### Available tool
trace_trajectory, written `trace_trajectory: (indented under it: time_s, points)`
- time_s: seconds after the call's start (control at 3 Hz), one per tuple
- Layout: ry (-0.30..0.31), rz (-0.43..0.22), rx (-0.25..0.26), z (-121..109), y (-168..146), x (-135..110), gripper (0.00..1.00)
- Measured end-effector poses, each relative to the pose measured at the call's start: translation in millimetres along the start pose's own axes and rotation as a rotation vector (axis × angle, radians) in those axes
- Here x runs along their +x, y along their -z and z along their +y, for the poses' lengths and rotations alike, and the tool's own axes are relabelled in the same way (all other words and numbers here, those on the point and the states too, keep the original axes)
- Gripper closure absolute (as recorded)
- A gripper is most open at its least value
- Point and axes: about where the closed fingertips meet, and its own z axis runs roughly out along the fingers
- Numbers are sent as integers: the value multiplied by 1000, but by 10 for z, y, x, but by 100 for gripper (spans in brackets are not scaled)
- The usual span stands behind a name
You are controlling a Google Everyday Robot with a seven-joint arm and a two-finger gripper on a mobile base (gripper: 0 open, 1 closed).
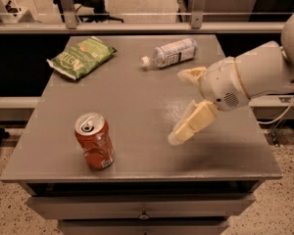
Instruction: Move coke can near green jalapeno chip bag
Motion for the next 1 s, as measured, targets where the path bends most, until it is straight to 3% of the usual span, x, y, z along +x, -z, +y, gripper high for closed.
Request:
trace_trajectory:
  time_s: [0.33, 0.67, 1.0]
  points:
    - [25, -176, -72, 264, -256, -251, 0]
    - [65, -294, -116, 516, -495, -462, 0]
    - [72, -360, -127, 670, -759, -539, 0]
